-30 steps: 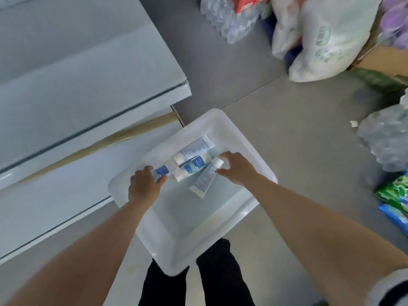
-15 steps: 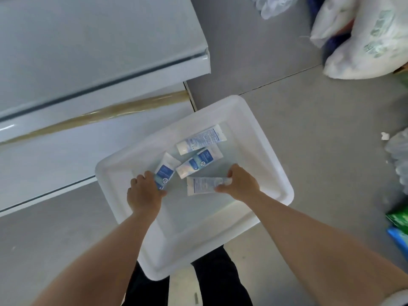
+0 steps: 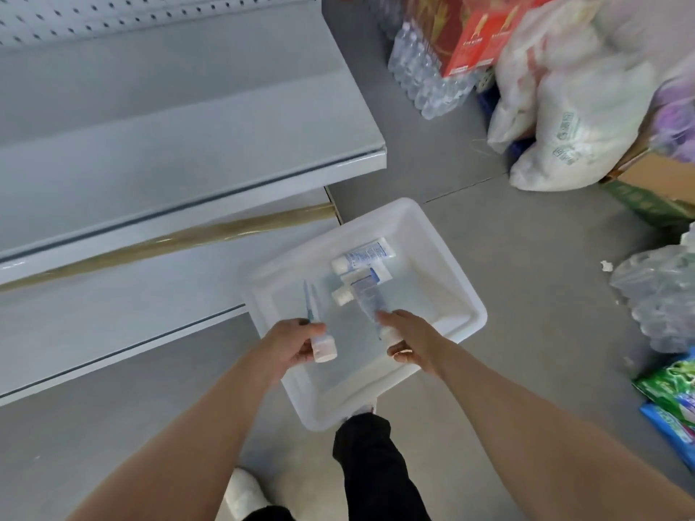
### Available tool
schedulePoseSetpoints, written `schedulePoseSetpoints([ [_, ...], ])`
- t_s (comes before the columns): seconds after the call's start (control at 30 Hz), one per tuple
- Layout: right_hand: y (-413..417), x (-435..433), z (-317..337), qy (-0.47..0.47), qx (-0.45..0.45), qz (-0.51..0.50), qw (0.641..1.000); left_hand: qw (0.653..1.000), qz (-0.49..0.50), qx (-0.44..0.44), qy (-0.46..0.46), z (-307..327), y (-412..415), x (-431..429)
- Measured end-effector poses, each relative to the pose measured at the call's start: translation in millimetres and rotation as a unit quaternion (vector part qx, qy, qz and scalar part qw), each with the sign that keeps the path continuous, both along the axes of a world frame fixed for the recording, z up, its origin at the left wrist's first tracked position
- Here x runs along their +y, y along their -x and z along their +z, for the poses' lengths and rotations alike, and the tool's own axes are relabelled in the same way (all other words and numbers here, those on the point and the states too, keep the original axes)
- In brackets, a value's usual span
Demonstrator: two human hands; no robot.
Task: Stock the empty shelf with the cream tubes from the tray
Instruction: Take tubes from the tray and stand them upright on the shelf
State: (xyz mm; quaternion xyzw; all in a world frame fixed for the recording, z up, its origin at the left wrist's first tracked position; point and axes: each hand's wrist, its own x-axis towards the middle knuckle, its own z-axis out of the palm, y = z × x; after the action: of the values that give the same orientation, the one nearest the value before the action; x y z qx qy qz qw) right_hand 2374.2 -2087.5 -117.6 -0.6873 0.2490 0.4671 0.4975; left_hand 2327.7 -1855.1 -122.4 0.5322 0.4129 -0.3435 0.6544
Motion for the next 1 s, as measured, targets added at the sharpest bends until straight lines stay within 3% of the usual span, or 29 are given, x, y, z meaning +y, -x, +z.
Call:
schedulePoseSetpoints([
  [0.17,54.9,44.9,65.7,-0.13,-0.043,-0.137,0.981,0.993,0.076,-0.073,0.053,85.5,42.5,40.1],
  [0.33,91.9,109.5,142.6,-0.216,-0.141,-0.161,0.953,0.973,0.032,-0.222,0.061,181.0,80.3,104.4],
  [0.6,100.4,216.3,303.0,-0.305,-0.327,-0.064,0.892,0.905,0.005,-0.421,-0.056,339.4,123.4,206.3],
  [0.77,89.5,280.2,401.5,-0.328,-0.415,0.003,0.849,0.85,0.076,-0.504,-0.132,415.3,138.3,261.3],
  [1.0,52.6,361.3,483.4,-0.338,-0.48,0.048,0.808,0.773,0.215,-0.54,-0.256,469.1,132.5,333.4],
])
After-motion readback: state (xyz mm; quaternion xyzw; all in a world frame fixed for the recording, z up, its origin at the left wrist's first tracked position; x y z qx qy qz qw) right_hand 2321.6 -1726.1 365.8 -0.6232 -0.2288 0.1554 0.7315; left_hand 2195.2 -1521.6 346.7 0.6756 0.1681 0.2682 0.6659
